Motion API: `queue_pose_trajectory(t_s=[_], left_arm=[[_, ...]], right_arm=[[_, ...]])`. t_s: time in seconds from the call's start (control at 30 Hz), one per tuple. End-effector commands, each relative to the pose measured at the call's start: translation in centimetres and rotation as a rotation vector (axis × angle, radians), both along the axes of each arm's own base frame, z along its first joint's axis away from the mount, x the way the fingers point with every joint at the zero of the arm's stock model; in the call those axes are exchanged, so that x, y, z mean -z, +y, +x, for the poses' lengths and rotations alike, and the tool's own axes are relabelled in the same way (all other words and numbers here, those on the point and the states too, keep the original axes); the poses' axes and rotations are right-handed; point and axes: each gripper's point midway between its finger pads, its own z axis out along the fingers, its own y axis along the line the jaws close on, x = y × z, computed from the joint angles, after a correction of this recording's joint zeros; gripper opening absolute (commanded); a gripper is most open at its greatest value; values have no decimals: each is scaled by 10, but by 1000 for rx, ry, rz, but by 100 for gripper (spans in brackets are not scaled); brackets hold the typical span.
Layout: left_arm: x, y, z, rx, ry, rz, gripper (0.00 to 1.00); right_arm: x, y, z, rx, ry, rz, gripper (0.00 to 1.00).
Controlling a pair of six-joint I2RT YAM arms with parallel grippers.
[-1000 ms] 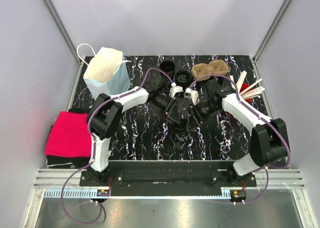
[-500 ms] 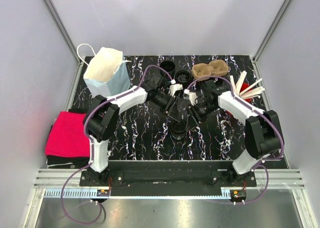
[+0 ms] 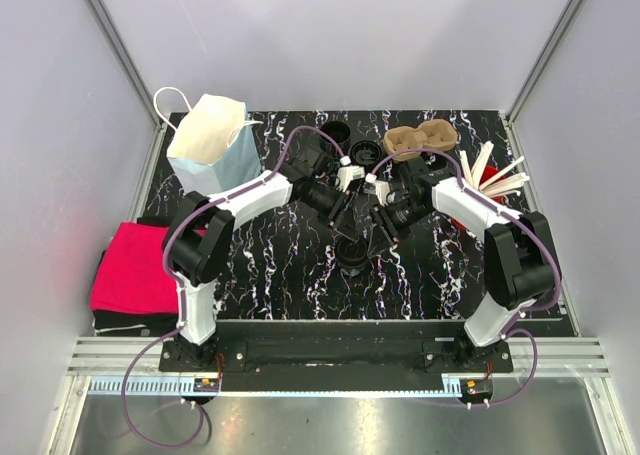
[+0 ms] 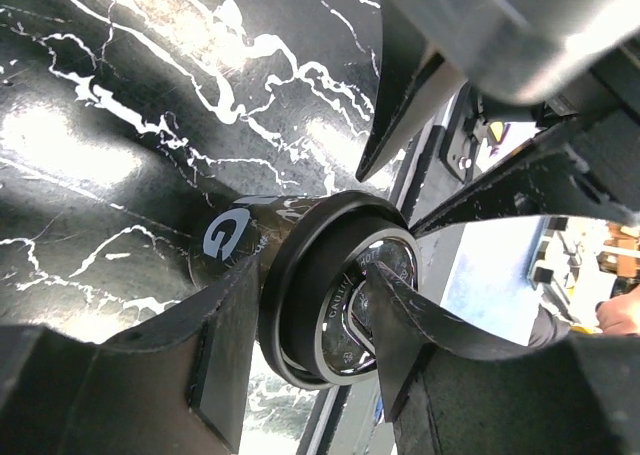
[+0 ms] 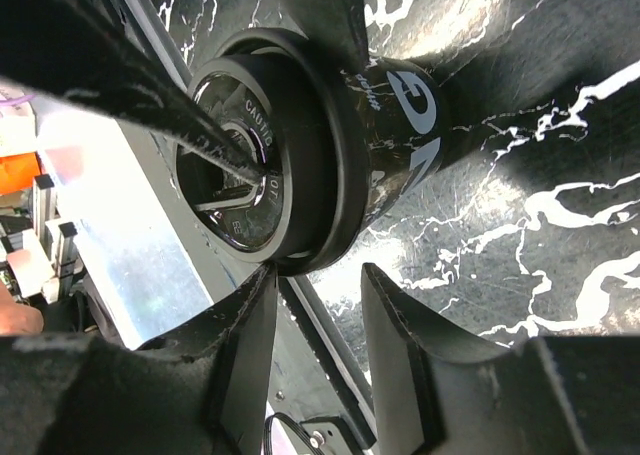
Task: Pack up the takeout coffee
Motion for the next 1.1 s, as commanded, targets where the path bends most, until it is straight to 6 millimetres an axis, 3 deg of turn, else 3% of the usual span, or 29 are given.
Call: queue_pose_trajectory(t_s=[0.0, 0.33, 1.07], left_arm=[[-15, 7, 0, 11, -75, -4, 50], [-30, 28, 25, -44, -61, -50, 57], [-7, 37, 0, 31, -15, -25, 67]], right_arm=[[-11, 12, 20, 1, -59, 54, 44], [-11, 15, 25, 5, -60, 69, 44], [-16, 19, 29, 12, -58, 80, 44]])
